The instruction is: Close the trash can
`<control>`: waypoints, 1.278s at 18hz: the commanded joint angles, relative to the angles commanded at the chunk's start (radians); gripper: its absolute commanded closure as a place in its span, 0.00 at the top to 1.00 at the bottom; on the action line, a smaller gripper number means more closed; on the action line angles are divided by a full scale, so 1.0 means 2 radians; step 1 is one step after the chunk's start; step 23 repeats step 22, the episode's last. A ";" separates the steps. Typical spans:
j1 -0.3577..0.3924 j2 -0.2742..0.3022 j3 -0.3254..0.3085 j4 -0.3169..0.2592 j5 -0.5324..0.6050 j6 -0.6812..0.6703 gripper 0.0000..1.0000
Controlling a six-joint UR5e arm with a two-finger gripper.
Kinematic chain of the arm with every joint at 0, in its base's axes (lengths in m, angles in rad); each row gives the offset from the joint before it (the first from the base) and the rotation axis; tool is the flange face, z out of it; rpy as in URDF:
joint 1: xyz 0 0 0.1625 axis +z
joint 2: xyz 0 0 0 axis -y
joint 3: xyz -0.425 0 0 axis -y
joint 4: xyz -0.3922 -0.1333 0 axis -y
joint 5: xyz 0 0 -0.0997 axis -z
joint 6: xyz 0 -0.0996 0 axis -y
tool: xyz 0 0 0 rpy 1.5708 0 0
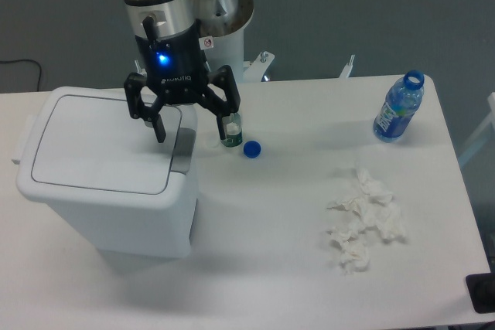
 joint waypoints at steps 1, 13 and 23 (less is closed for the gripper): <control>0.017 0.000 0.002 0.000 -0.001 0.023 1.00; 0.174 -0.030 -0.002 -0.001 -0.007 0.417 1.00; 0.223 -0.045 -0.002 -0.001 -0.021 0.508 1.00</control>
